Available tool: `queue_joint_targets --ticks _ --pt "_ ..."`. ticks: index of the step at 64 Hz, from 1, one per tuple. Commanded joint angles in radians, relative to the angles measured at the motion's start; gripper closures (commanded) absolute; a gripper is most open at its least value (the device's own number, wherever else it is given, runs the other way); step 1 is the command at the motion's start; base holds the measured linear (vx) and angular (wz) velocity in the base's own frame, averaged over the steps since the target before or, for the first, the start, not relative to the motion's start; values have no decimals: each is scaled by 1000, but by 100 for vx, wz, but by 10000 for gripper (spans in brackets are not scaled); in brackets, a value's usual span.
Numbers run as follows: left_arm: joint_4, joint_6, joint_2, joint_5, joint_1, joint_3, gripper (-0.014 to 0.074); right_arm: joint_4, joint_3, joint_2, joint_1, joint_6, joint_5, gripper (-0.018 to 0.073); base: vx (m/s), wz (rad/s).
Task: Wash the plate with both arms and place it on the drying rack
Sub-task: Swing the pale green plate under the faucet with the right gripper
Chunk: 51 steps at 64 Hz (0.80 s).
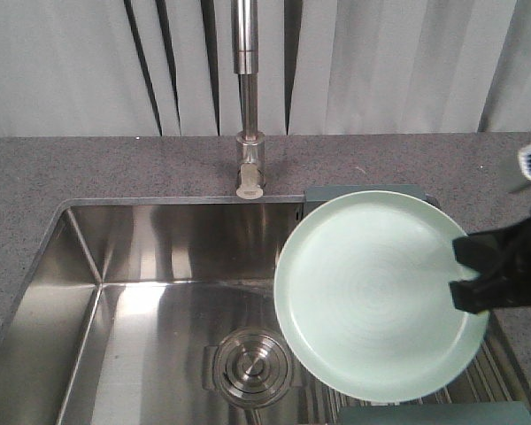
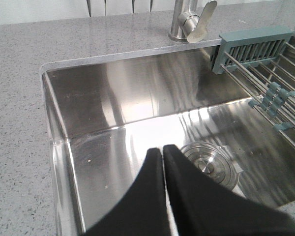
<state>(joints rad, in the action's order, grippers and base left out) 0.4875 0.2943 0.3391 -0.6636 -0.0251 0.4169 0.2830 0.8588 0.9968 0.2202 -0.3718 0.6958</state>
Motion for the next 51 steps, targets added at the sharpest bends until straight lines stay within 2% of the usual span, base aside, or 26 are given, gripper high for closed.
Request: queue_joint_targets --ticks 1,8,18,24,32,38,44,51 --pt "26 -6 9 61 -1 22 604 117 98 109 12 -103 -69 561 0 0" --pt "26 -6 9 61 -1 22 604 178 150 229 95 -150 -90 561 0 0" --pt "26 -6 9 61 -1 22 604 173 203 385 240 -64 -211 561 0 0" --pt "26 -6 9 61 -1 22 604 173 235 455 265 1 -286 561 0 0" --pt "26 -6 9 61 -1 22 604 172 300 540 264 54 -351 561 0 0" --pt "26 -6 9 61 -1 22 604 168 341 573 231 58 -354 561 0 0" --pt "26 -6 9 61 -1 22 604 168 349 561 179 61 -326 561 0 0" --pt "26 -6 9 61 -1 22 604 139 349 517 108 57 -215 561 0 0"
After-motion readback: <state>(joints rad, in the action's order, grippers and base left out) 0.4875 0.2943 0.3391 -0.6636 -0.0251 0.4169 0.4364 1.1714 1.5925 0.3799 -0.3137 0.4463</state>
